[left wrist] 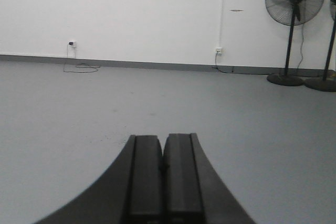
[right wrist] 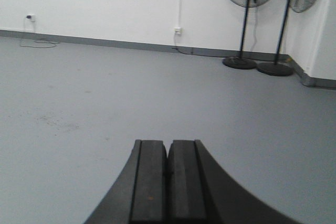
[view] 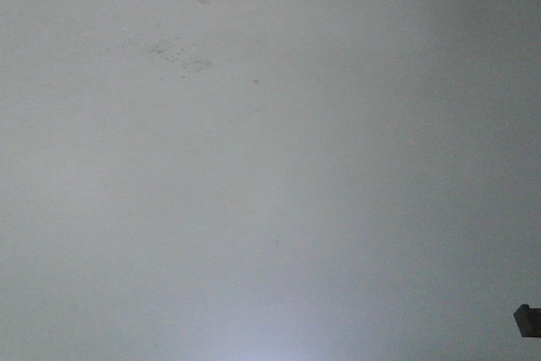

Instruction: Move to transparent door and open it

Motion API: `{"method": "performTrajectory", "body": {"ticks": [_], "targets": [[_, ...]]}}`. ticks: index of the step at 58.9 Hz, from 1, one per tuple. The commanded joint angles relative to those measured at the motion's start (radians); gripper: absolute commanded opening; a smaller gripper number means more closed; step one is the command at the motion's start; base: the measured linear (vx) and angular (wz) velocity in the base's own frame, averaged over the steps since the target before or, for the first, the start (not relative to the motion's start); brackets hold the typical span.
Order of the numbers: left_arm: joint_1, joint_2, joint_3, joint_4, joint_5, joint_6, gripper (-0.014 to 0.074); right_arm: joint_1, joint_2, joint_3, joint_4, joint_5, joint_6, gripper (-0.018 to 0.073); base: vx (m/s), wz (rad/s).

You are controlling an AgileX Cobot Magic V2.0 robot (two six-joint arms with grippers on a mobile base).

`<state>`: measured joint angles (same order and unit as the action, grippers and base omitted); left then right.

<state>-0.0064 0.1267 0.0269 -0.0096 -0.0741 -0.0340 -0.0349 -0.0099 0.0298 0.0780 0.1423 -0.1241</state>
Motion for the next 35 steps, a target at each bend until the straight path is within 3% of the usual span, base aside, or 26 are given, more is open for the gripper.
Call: {"method": "performTrajectory", "body": {"ticks": [1, 19, 35], "targets": [[-0.004, 0.009, 0.03, -0.01, -0.082, 0.001, -0.0006, -0.007, -0.014, 0.014, -0.001, -0.083, -0.002, -0.0008, 0.54, 0.31], [-0.004, 0.009, 0.03, -0.01, -0.082, 0.001, -0.0006, -0.007, -0.014, 0.014, -0.001, -0.083, -0.002, -0.0008, 0.55, 0.38], [-0.004, 0.009, 0.03, -0.01, -0.082, 0.001, -0.0006, -0.007, -0.014, 0.014, -0.001, -0.083, -0.002, -0.0008, 0.56, 0.6]]}}
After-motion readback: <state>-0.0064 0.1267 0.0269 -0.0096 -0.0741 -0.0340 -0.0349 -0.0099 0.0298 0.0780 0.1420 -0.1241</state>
